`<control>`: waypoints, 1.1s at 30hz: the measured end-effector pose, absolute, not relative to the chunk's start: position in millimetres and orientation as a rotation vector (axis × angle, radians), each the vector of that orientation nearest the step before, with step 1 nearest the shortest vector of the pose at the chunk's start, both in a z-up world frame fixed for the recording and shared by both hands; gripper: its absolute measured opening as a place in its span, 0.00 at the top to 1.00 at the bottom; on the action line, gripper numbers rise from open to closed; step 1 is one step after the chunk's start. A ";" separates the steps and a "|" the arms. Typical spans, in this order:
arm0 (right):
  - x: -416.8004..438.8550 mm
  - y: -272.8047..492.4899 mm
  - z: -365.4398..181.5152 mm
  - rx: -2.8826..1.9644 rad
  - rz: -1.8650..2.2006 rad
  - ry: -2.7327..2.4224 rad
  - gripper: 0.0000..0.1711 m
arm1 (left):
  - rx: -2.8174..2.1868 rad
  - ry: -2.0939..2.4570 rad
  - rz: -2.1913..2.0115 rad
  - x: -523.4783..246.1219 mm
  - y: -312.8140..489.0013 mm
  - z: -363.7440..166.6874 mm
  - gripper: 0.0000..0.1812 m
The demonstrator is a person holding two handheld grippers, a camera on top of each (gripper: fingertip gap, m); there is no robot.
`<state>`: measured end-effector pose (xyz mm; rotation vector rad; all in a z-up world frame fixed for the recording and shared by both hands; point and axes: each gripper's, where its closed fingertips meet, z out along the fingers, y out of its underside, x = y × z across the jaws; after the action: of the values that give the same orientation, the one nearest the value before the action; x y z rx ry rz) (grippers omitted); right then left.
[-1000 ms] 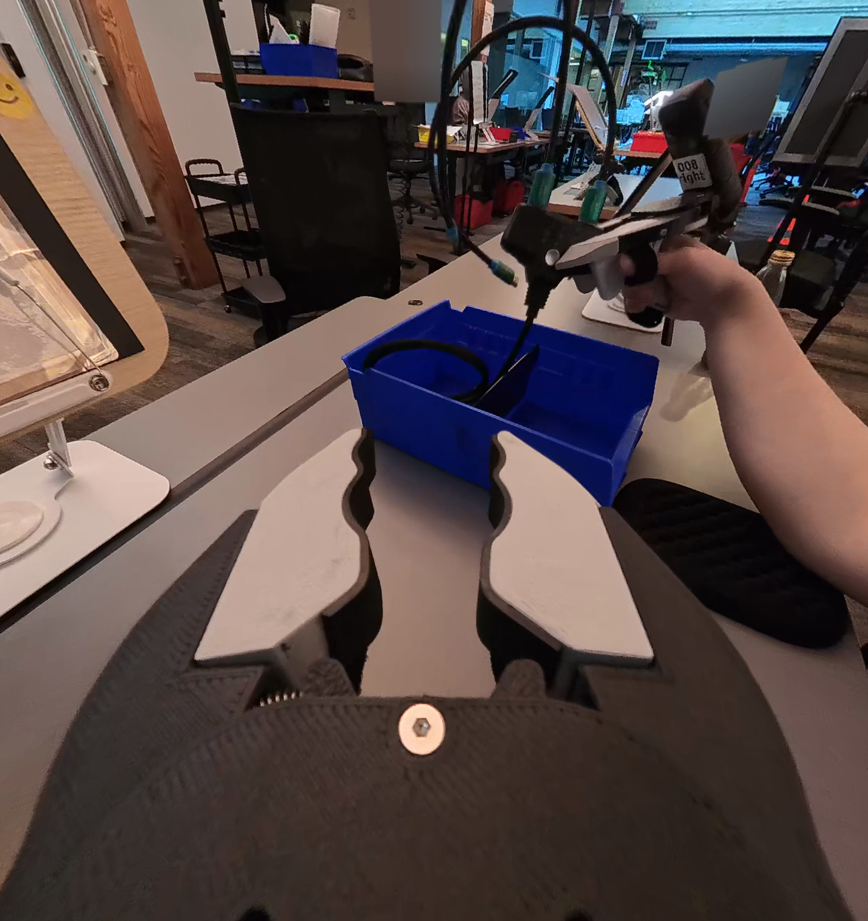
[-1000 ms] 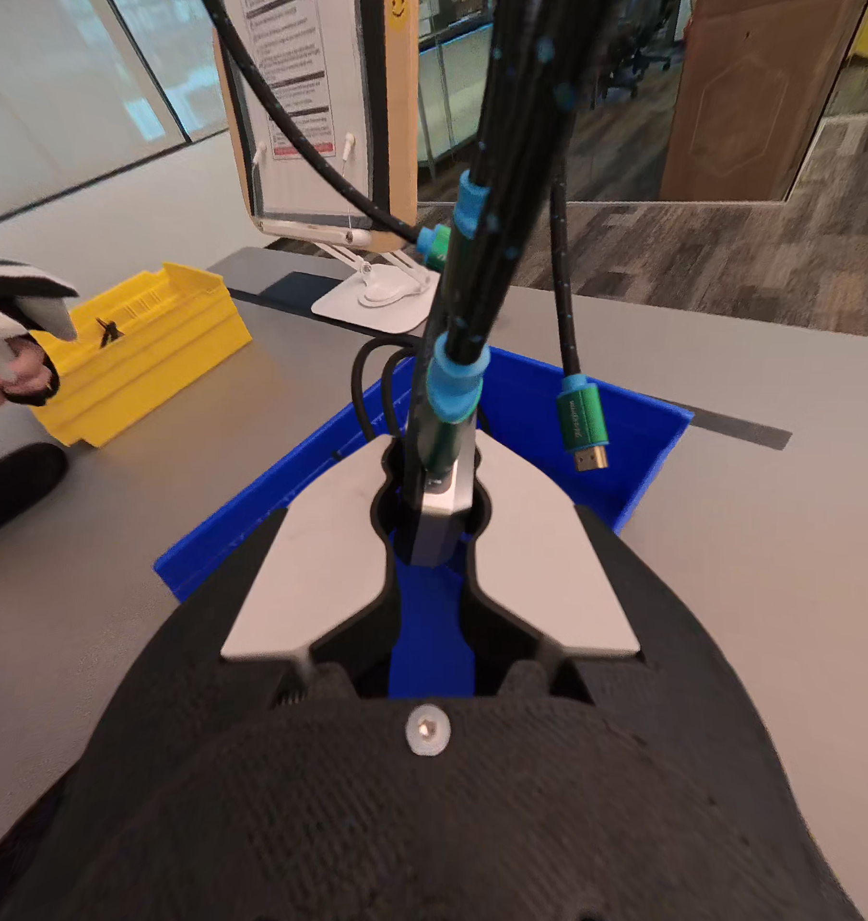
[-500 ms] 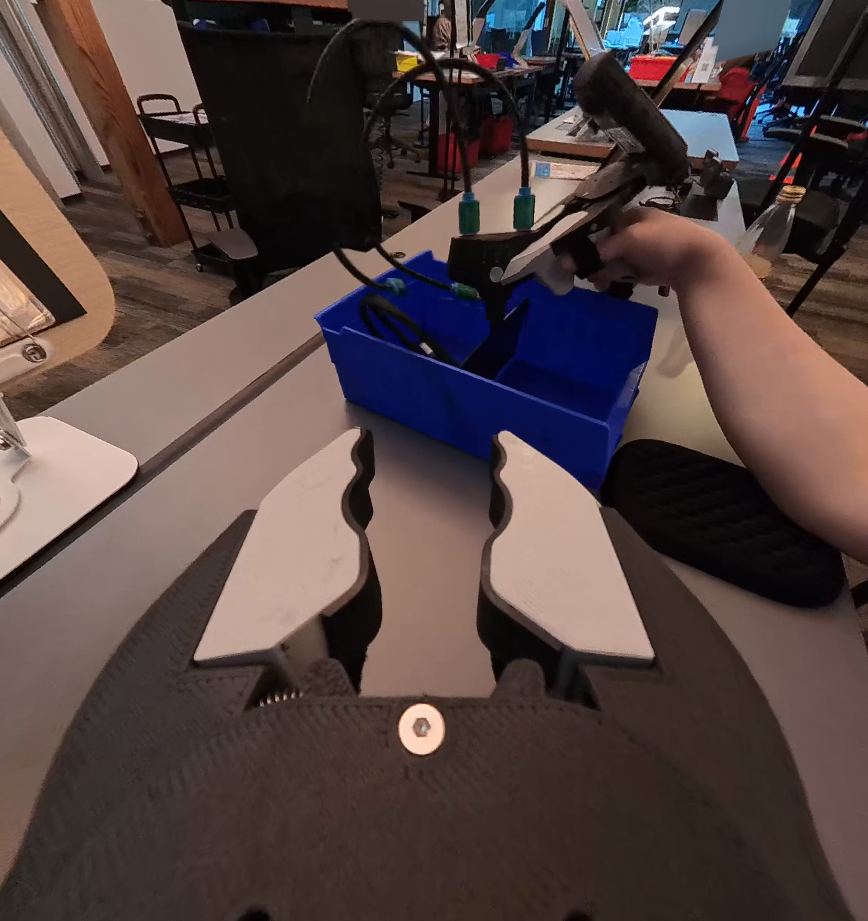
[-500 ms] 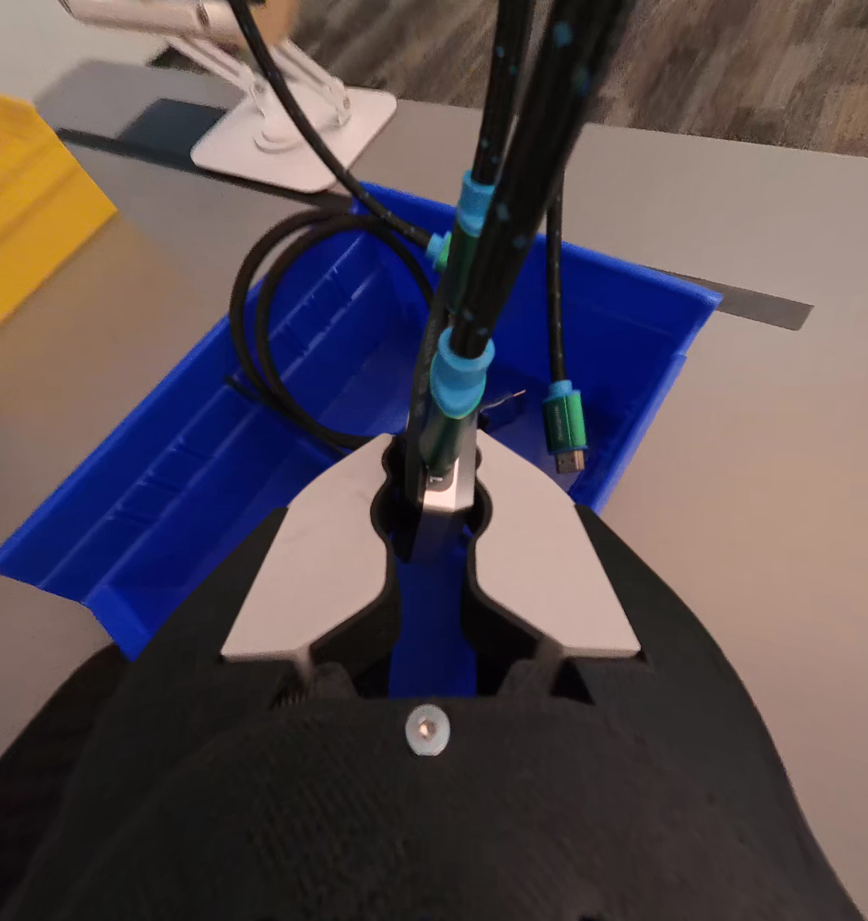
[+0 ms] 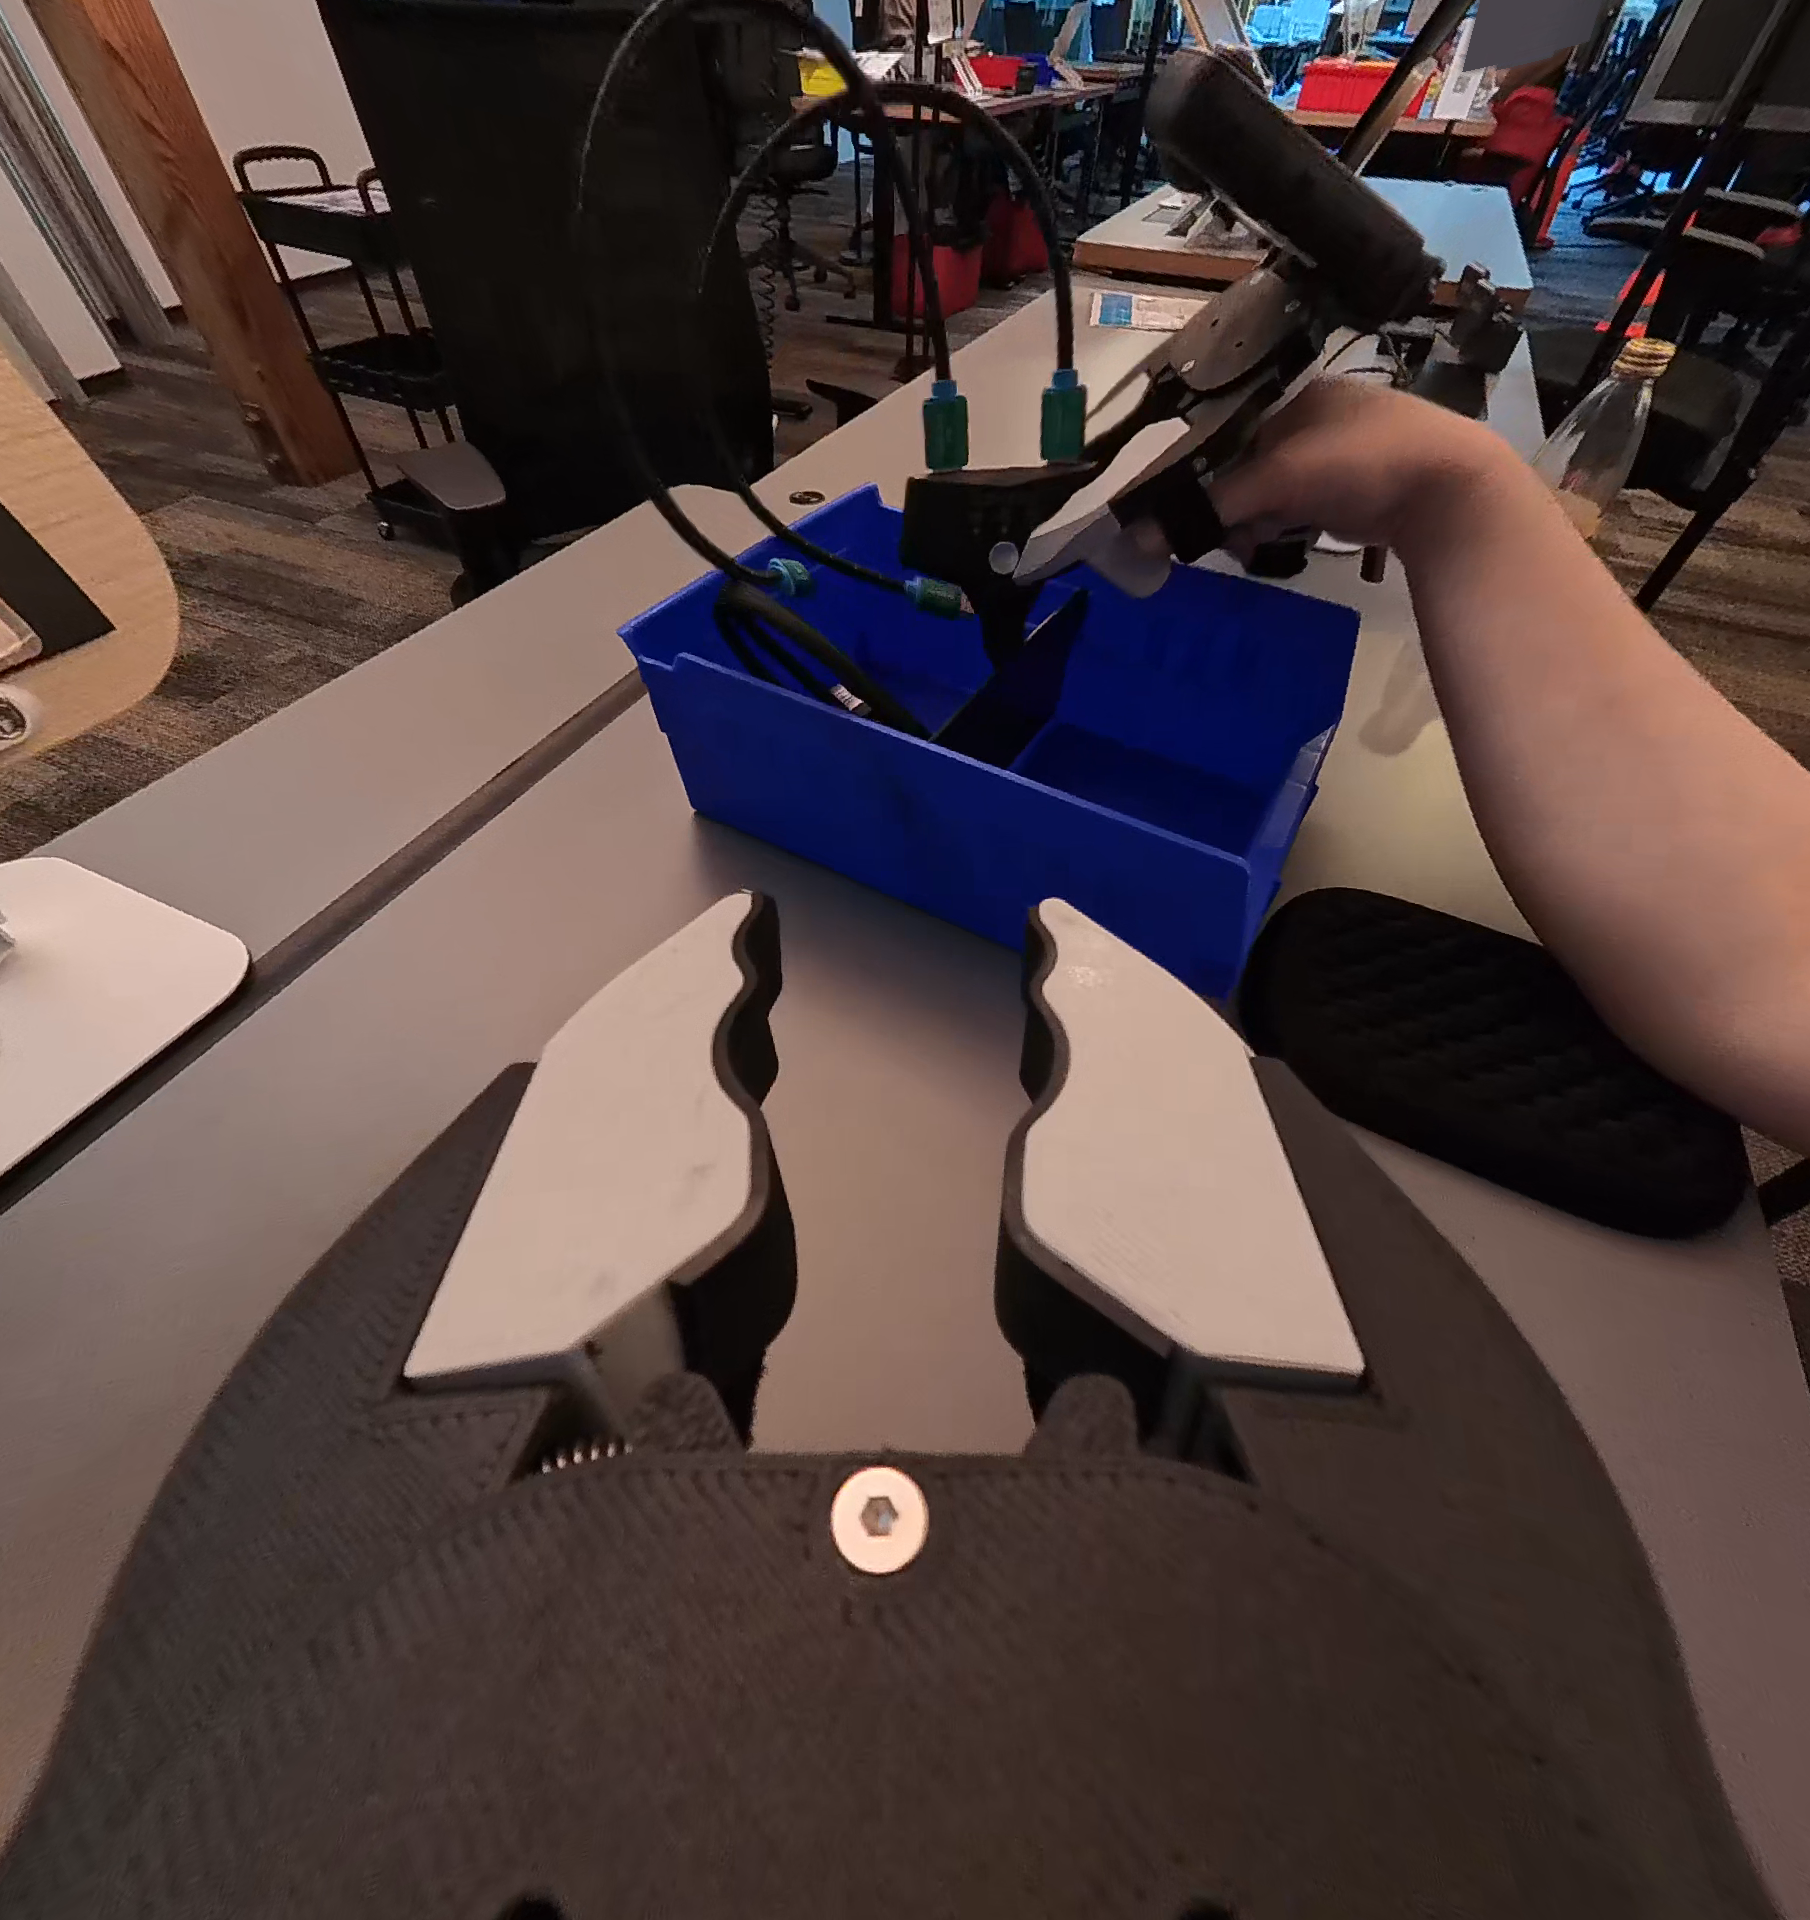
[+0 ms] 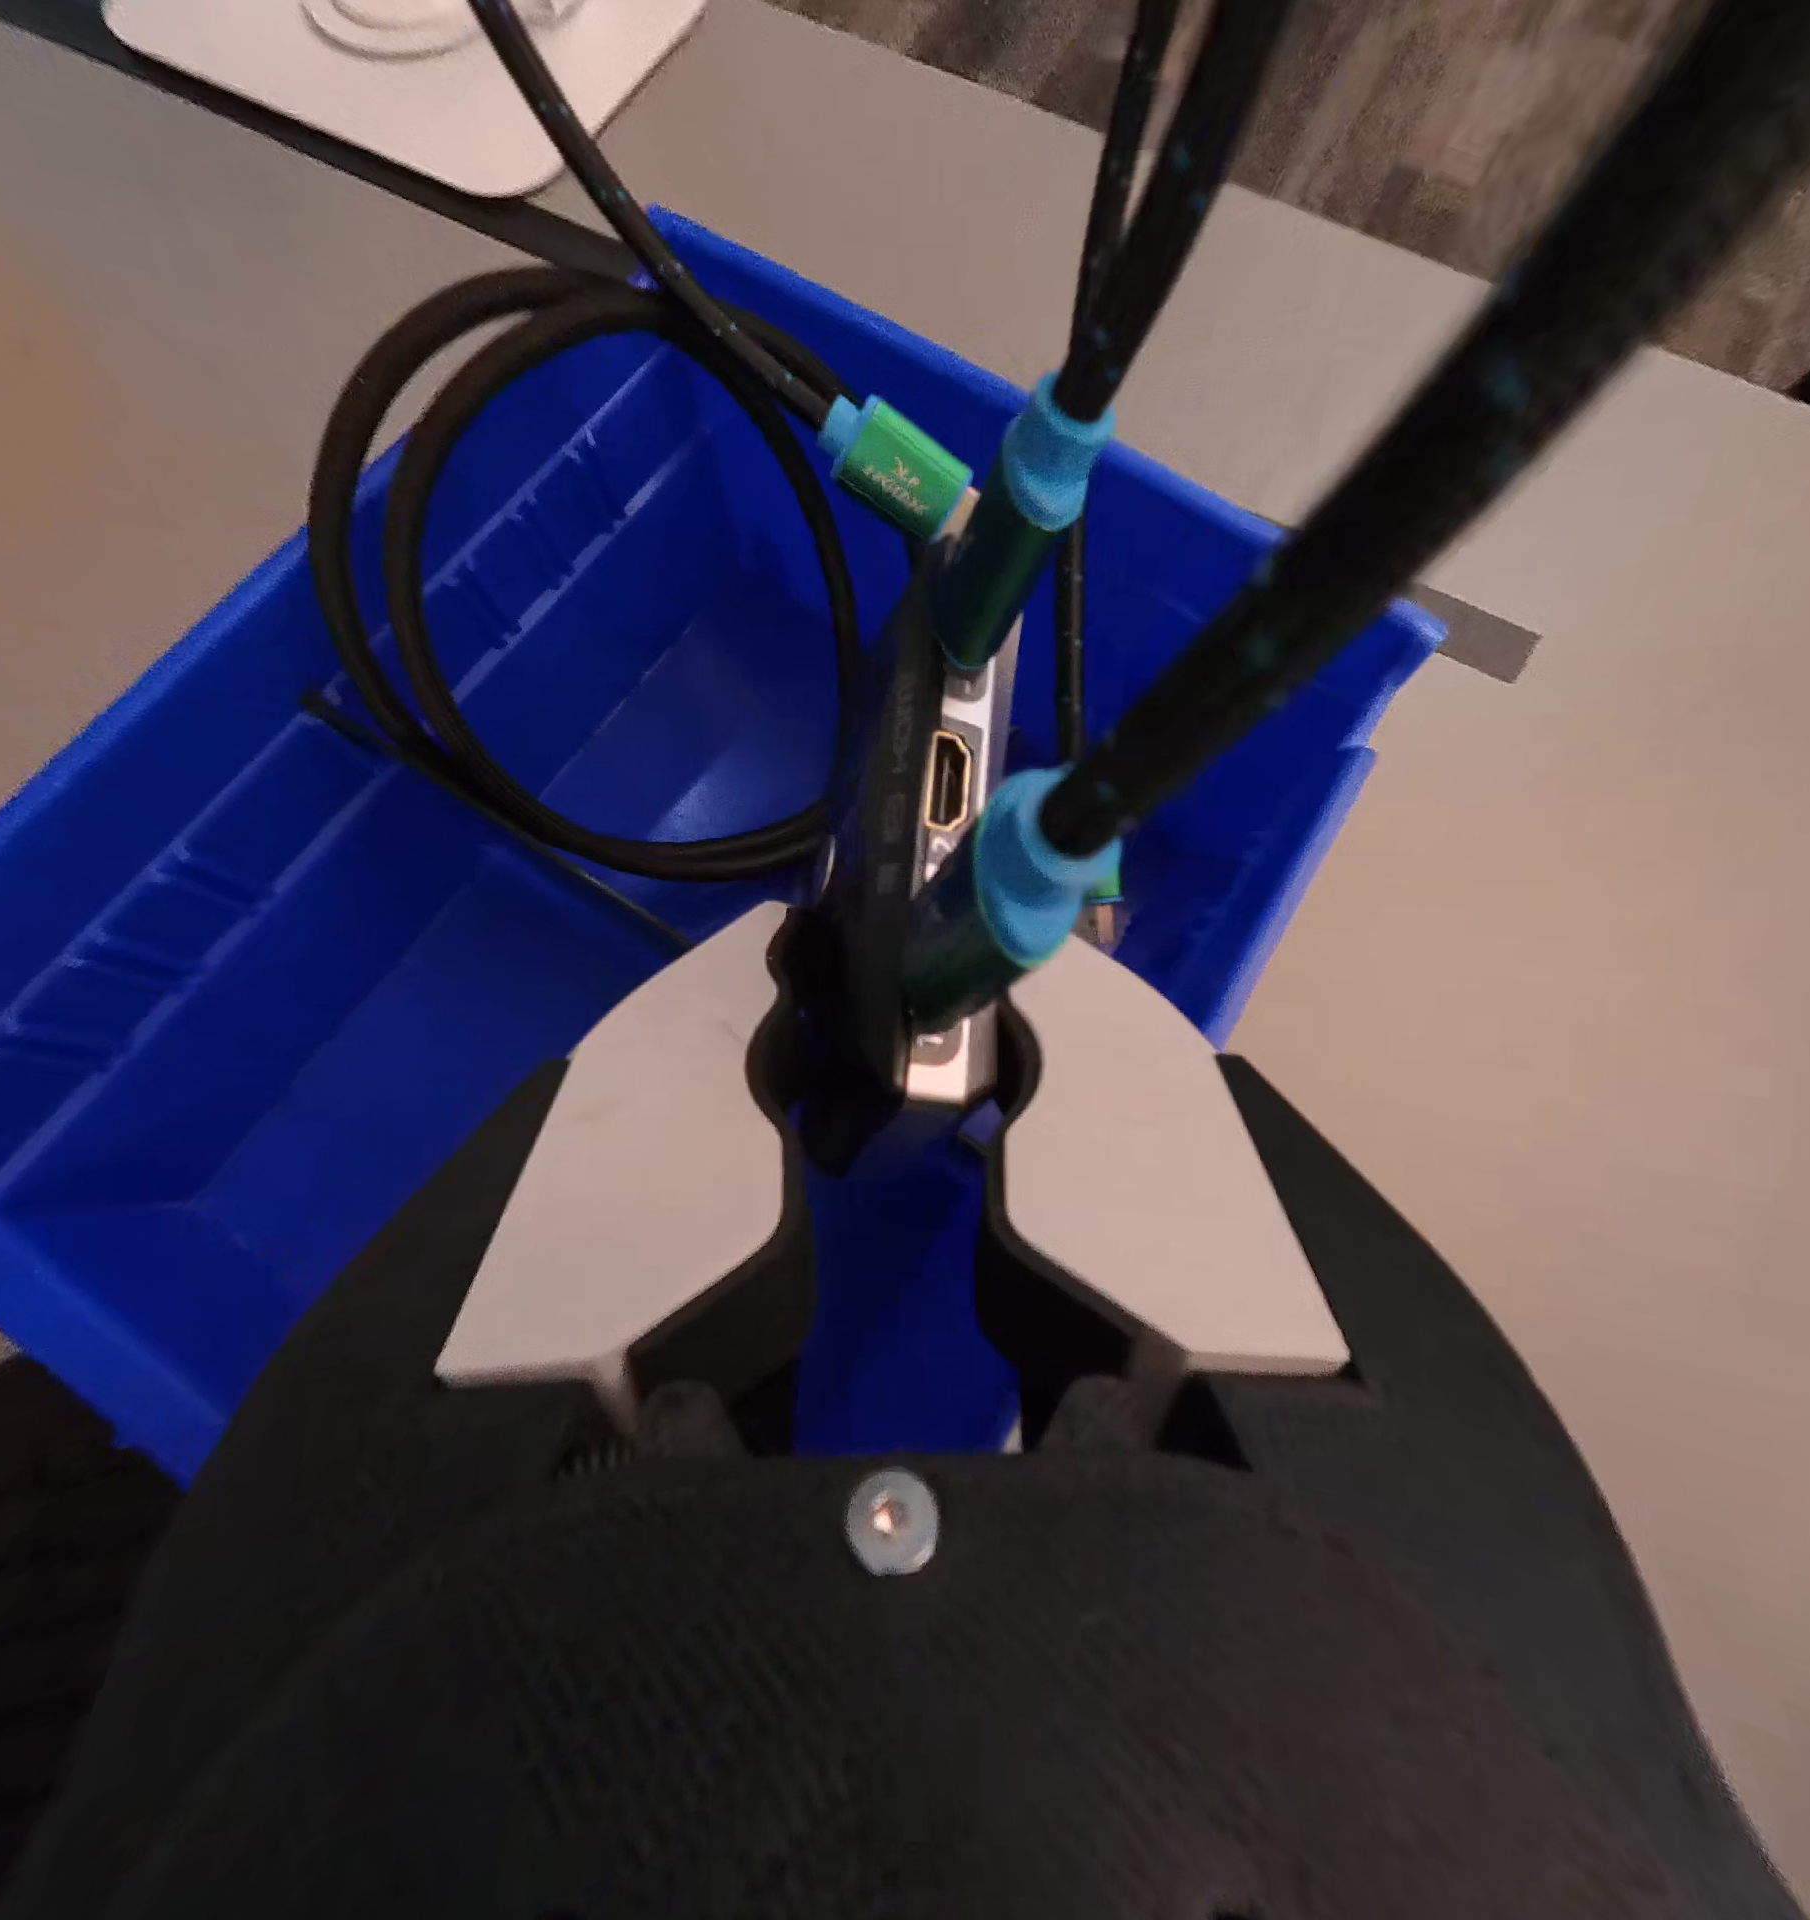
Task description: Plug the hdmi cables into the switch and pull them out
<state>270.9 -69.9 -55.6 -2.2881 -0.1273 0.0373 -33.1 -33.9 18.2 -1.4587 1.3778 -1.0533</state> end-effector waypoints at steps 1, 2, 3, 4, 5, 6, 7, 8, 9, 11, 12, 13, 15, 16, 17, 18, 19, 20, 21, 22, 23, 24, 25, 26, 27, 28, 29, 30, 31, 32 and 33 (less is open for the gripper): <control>272.3 -71.5 -55.9 -2.304 0.007 -0.133 0.79 | -1.459 1.378 -1.053 -33.2 -33.8 18.4 0.76; 273.6 -73.2 -56.0 -2.317 -0.017 -0.135 0.78 | -1.459 1.377 -1.053 -33.2 -33.6 18.7 0.76; 275.4 -75.4 -56.2 -2.331 -0.039 -0.133 0.78 | -1.458 1.377 -1.054 -33.3 -33.7 19.1 0.76; 278.9 -77.6 -56.3 -2.345 -0.068 -0.118 0.77 | -1.457 1.377 -1.055 -33.3 -33.8 19.4 0.76; 284.0 -80.8 -57.3 -2.366 -0.098 -0.094 0.73 | -1.457 1.378 -1.055 -33.4 -33.9 19.3 0.76; 288.9 -83.8 -58.4 -2.384 -0.119 -0.066 0.71 | -1.457 1.379 -1.054 -33.3 -34.0 19.2 0.76; 292.4 -85.8 -58.9 -2.392 -0.124 -0.043 0.69 | -1.458 1.381 -1.055 -33.1 -34.2 18.9 0.76; 294.8 -86.8 -59.0 -2.390 -0.122 -0.026 0.68 | -1.460 1.383 -1.056 -32.8 -34.6 18.5 0.76; 296.3 -87.5 -59.7 -2.386 -0.115 -0.016 0.68 | -1.461 1.387 -1.054 -32.6 -35.0 17.9 0.76; 298.4 -88.3 -60.6 -2.373 -0.091 0.006 0.67 | -1.462 1.394 -1.048 -32.2 -35.5 16.9 0.76; 299.1 -89.0 -59.8 -2.365 -0.078 0.016 0.67 | -1.463 1.395 -1.047 -32.0 -35.6 16.4 0.76; 300.5 -91.0 -59.8 -2.369 -0.076 0.025 0.67 | -1.464 1.396 -1.046 -31.8 -35.6 16.0 0.76; 304.7 -96.6 -61.5 -2.391 -0.091 0.046 0.65 | -1.468 1.396 -1.047 -31.8 -35.1 15.7 0.76; 306.0 -99.9 -62.5 -2.404 -0.093 0.055 0.65 | -1.470 1.394 -1.047 -31.8 -34.6 15.6 0.76; 307.4 -103.3 -63.3 -2.415 -0.095 0.064 0.65 | -1.471 1.393 -1.048 -32.0 -34.2 15.6 0.76; 308.8 -106.8 -63.3 -2.423 -0.099 0.074 0.65 | -1.473 1.392 -1.048 -32.1 -33.8 15.5 0.76; 309.9 -109.7 -61.6 -2.420 -0.099 0.082 0.65 | -1.475 1.391 -1.048 -32.2 -33.4 15.4 0.76; 310.4 -112.1 -58.3 -2.410 -0.095 0.093 0.65 | -1.477 1.391 -1.048 -32.3 -33.2 15.3 0.76; 311.8 -114.7 -54.4 -2.398 -0.096 0.110 0.65 | -1.478 1.392 -1.047 -32.4 -32.9 15.3 0.76; 313.4 -118.2 -50.3 -2.389 -0.101 0.128 0.65 | -1.478 1.393 -1.044 -32.7 -32.7 15.4 0.76; 315.0 -121.7 -45.2 -2.378 -0.108 0.147 0.65 | -1.478 1.393 -1.041 -33.1 -32.1 16.0 0.76; 316.1 -125.5 -39.3 -2.365 -0.117 0.166 0.65 | -1.476 1.391 -1.038 -34.0 -31.4 17.1 0.76; 316.8 -129.3 -33.1 -2.352 -0.128 0.184 0.65 | -1.474 1.385 -1.036 -35.0 -30.3 19.1 0.76; 317.9 -133.2 -26.4 -2.338 -0.145 0.205 0.65 | -1.471 1.376 -1.037 -36.5 -28.8 21.7 0.76; 319.3 -136.8 -19.1 -2.321 -0.169 0.225 0.65 | -1.467 1.365 -1.037 -38.5 -26.7 25.0 0.76; 320.4 -139.8 -11.2 -2.301 -0.196 0.240 0.65 | -1.464 1.352 -1.036 -41.2 -24.1 28.9 0.76; 320.5 -141.9 -2.5 -2.276 -0.224 0.246 0.65 | -1.461 1.338 -1.031 -44.7 -20.6 33.7 0.76; 319.5 -143.0 7.2 -2.247 -0.254 0.240 0.65 | -1.457 1.322 -1.022 -49.5 -16.2 39.5 0.75; 319.1 -143.2 19.2 -2.206 -0.299 0.229 0.65 | -1.452 1.304 -1.007 -55.8 -10.6 46.7 0.75; 318.4 -142.7 33.3 -2.152 -0.348 0.219 0.65 | -1.447 1.281 -0.983 -64.3 -3.4 55.6 0.74; 316.0 -141.5 48.6 -2.091 -0.388 0.205 0.65 | -1.442 1.252 -0.949 -75.5 5.5 65.9 0.74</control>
<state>316.0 -141.5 48.6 -2.0907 0.2049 -0.3876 -75.5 5.5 65.9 -1.4423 1.2519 -0.9490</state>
